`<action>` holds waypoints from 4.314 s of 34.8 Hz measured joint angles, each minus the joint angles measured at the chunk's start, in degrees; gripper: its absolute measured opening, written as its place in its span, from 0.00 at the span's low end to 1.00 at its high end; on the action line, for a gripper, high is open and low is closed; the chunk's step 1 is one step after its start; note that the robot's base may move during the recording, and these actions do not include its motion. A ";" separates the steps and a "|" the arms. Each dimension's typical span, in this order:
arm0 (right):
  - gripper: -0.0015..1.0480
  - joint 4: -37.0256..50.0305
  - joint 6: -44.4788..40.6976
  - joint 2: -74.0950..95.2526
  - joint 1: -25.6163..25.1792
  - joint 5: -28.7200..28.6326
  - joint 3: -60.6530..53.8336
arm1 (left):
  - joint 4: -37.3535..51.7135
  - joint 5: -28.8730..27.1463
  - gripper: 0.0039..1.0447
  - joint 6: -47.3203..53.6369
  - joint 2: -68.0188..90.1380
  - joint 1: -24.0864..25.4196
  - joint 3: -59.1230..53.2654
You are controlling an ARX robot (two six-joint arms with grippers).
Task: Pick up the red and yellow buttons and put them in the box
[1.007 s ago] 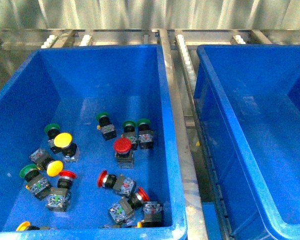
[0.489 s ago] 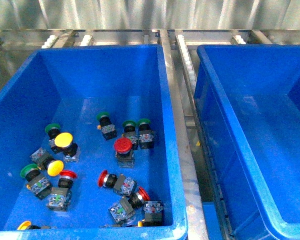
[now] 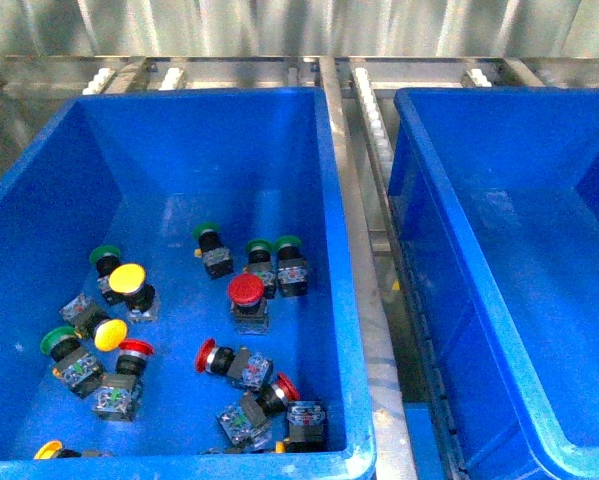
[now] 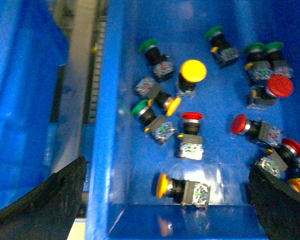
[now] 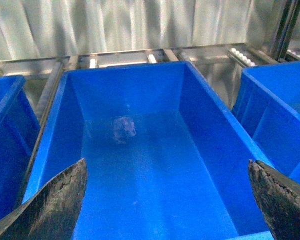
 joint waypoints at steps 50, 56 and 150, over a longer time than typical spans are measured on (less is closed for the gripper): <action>0.93 0.00 0.00 0.00 0.00 0.00 0.00 | -1.18 9.49 0.93 16.22 60.78 -18.03 44.41; 0.93 0.00 0.00 0.00 0.00 0.02 0.00 | -1.25 9.27 0.93 16.70 63.47 -19.04 47.21; 0.93 0.00 0.00 0.00 0.00 0.02 0.00 | 23.28 12.94 0.34 -12.70 51.60 -10.03 27.93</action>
